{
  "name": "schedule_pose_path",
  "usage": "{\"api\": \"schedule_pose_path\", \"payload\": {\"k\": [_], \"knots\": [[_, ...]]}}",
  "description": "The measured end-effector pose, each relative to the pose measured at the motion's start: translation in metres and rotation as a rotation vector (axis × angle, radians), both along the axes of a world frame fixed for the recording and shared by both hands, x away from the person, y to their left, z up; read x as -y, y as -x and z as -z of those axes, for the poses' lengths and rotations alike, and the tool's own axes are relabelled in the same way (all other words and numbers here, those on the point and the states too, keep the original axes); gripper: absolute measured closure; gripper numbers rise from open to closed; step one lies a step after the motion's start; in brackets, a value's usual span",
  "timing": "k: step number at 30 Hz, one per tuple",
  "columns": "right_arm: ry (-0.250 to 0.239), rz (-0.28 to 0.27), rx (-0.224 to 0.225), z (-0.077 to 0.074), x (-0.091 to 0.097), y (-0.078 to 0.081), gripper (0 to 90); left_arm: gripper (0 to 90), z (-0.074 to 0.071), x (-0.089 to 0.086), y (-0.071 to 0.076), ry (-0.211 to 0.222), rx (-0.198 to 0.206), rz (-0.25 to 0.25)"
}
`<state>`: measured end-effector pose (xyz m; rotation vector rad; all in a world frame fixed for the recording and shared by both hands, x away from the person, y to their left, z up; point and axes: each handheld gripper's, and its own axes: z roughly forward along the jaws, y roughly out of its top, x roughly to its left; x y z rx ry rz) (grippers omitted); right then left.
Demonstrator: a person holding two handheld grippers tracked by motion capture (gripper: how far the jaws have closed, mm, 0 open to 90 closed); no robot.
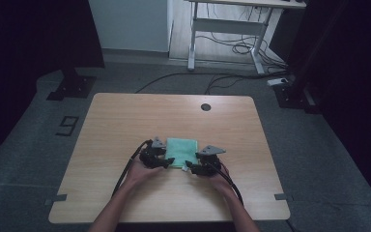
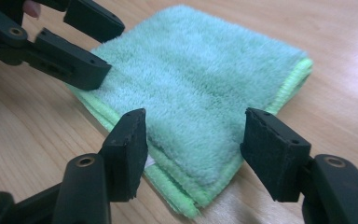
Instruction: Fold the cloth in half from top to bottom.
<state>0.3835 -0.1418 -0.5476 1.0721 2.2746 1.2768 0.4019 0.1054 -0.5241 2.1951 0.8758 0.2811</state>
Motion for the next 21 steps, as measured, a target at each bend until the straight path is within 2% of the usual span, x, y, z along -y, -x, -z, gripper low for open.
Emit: {"api": "schedule_pose_path", "payload": {"k": [4, 8, 12, 15, 18, 21], "knots": [[-0.069, -0.005, 0.035, -0.009, 0.008, 0.009, 39.3, 42.6, -0.011, -0.004, 0.011, 0.035, 0.015, -0.01], [-0.086, -0.005, 0.058, -0.018, 0.015, 0.02, 39.2, 42.1, -0.024, -0.007, 0.028, 0.045, 0.062, -0.007], [-0.073, -0.001, 0.064, -0.021, 0.023, 0.032, 39.2, 42.1, -0.031, -0.012, 0.043, 0.069, 0.09, -0.011], [-0.078, 0.002, 0.07, -0.019, 0.029, 0.041, 39.1, 42.2, -0.031, -0.016, 0.054, 0.077, 0.107, -0.02], [-0.091, 0.002, 0.076, -0.016, 0.036, 0.05, 39.2, 41.6, -0.026, -0.022, 0.062, 0.082, 0.107, -0.033], [-0.081, -0.004, 0.09, -0.015, 0.042, 0.061, 39.2, 41.1, -0.021, -0.029, 0.07, 0.086, 0.11, -0.045]]}}
